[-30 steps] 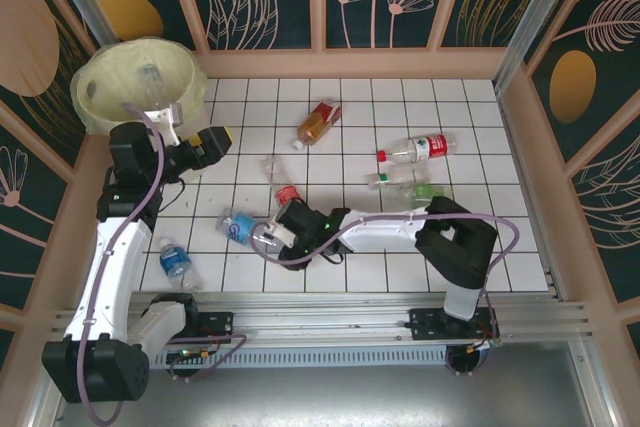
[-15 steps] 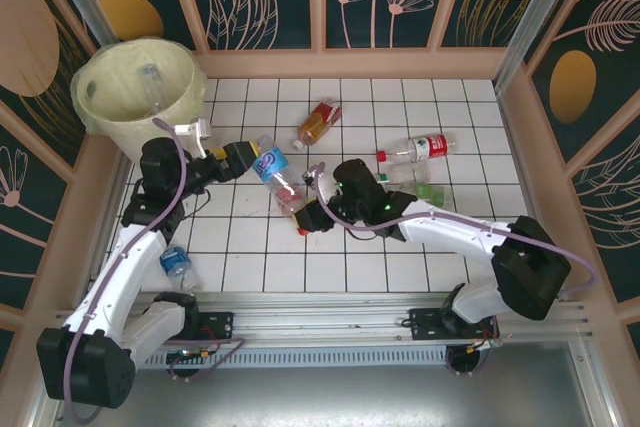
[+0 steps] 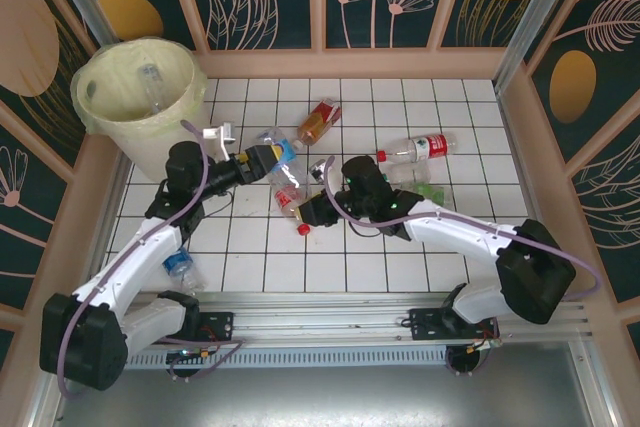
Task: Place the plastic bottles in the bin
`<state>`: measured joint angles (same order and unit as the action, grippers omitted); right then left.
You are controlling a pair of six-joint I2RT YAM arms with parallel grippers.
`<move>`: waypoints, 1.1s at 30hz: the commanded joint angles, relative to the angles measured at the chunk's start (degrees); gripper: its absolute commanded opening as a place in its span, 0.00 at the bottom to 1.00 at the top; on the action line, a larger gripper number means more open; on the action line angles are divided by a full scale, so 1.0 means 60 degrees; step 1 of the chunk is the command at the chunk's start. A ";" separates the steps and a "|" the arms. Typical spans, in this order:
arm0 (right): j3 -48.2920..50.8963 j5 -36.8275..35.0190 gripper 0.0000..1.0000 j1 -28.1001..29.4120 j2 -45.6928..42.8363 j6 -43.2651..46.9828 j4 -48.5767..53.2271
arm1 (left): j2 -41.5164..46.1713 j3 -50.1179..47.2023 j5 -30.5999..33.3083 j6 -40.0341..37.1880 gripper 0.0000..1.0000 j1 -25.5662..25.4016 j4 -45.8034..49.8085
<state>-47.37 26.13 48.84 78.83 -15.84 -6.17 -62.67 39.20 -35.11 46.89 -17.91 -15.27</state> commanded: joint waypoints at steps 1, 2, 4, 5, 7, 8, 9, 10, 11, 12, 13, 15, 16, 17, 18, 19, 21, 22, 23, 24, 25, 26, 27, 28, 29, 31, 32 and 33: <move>0.0211 0.0289 0.33 -0.0037 -0.0436 -0.0055 -0.0436 | -0.0291 0.0328 0.0267 0.0176 0.99 -0.0175 -0.0295; 0.0220 0.0309 0.33 -0.0052 -0.0466 -0.0060 -0.0437 | -0.0381 0.0353 0.0289 0.0218 0.99 -0.0208 -0.0329; 0.0247 0.0347 0.33 -0.0056 -0.0512 -0.0043 -0.0427 | -0.0501 0.0327 0.0298 0.0368 0.98 -0.0263 -0.0565; 0.0264 0.0340 0.33 -0.0068 -0.0527 -0.0042 -0.0408 | -0.0546 0.0315 0.0272 0.0481 0.96 -0.0290 -0.0728; 0.0320 0.0351 0.33 -0.0083 -0.0566 -0.0056 -0.0421 | -0.0584 0.0281 0.0211 0.0726 0.91 -0.0296 -0.1141; 0.0336 0.0348 0.33 -0.0107 -0.0581 -0.0056 -0.0423 | -0.0610 0.0289 0.0195 0.0843 0.88 -0.0297 -0.1303; 0.0337 0.0335 0.33 -0.0123 -0.0584 -0.0041 -0.0407 | -0.0635 0.0320 0.0155 0.0918 0.85 -0.0298 -0.1426; 0.0352 0.0320 0.33 -0.0128 -0.0584 -0.0033 -0.0414 | -0.0653 0.0372 0.0151 0.0969 0.81 -0.0298 -0.1513; 0.0352 0.0300 0.33 -0.0148 -0.0584 -0.0027 -0.0408 | -0.0671 0.0422 0.0152 0.1020 0.78 -0.0296 -0.1546; 0.0352 0.0289 0.33 -0.0168 -0.0591 -0.0027 -0.0406 | -0.0672 0.0452 0.0141 0.1031 0.76 -0.0296 -0.1550; 0.0361 0.0278 0.33 -0.0157 -0.0602 -0.0027 -0.0433 | -0.0672 0.0482 0.0117 0.1045 0.73 -0.0308 -0.1542; 0.0381 0.0252 0.35 -0.0164 -0.0628 -0.0056 -0.0501 | -0.0646 0.0552 0.0164 0.0955 0.67 -0.0310 -0.1406; 0.0381 0.0197 0.37 -0.0164 -0.0642 -0.0056 -0.0518 | -0.0629 0.0600 0.0219 0.0846 0.66 -0.0298 -0.1268; 0.0367 0.0145 0.42 -0.0181 -0.0656 -0.0041 -0.0511 | -0.0614 0.0660 0.0307 0.0742 0.66 -0.0307 -0.1085; 0.0367 0.0115 0.49 -0.0208 -0.0670 -0.0041 -0.0517 | -0.0599 0.0706 0.0390 0.0640 0.66 -0.0310 -0.0921; 0.0366 0.0099 0.58 -0.0236 -0.0699 -0.0057 -0.0524 | -0.0585 0.0791 0.0477 0.0490 0.65 -0.0308 -0.0731; 0.0381 0.0041 0.68 -0.0282 -0.0822 -0.0042 -0.0528 | -0.0545 0.1030 0.0767 0.0167 0.65 -0.0309 -0.0271; 0.0394 0.0003 0.72 -0.0300 -0.0919 -0.0027 -0.0525 | -0.0541 0.1242 0.0986 -0.0071 0.65 -0.0299 0.0099; 0.0421 -0.0045 0.76 -0.0329 -0.1039 0.0001 -0.0489 | -0.0568 0.1518 0.1242 -0.0322 0.65 -0.0298 0.0504; 0.0450 -0.0097 0.79 -0.0347 -0.1153 0.0038 -0.0469 | -0.0608 0.1782 0.1439 -0.0543 0.65 -0.0305 0.0886; 0.0489 -0.0148 0.81 -0.0377 -0.1309 0.0075 -0.0413 | -0.0669 0.2127 0.1676 -0.0819 0.66 -0.0298 0.1287; 0.0523 -0.0192 0.82 -0.0408 -0.1462 0.0103 -0.0356 | -0.0753 0.2496 0.1904 -0.1033 0.66 -0.0283 0.1635; 0.0555 -0.0234 0.83 -0.0433 -0.1612 0.0144 -0.0302 | -0.0855 0.2829 0.2102 -0.1231 0.66 -0.0286 0.1960; 0.0606 -0.0292 0.84 -0.0465 -0.1798 0.0184 -0.0262 | -0.0981 0.3357 0.2355 -0.1538 0.66 -0.0281 0.2390; 0.0650 -0.0357 0.85 -0.0494 -0.1973 0.0220 -0.0181 | -0.1088 0.3909 0.2685 -0.1845 0.66 -0.0289 0.2828; 0.0696 -0.0497 0.86 -0.0550 -0.2268 0.0293 -0.0010 | -0.1367 0.4856 0.3466 -0.2443 0.66 -0.0249 0.3658; 0.0714 -0.0590 0.87 -0.0589 -0.2414 0.0335 0.0089 | -0.1519 0.5325 0.3810 -0.2734 0.67 -0.0204 0.4015; 0.0741 -0.0678 0.87 -0.0618 -0.2521 0.0365 0.0143 | -0.1662 0.5800 0.4160 -0.2961 0.67 -0.0158 0.4330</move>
<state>-44.07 24.01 45.80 66.06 -15.22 -6.39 -71.16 67.70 -18.22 36.58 -19.49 2.11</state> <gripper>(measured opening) 0.870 0.669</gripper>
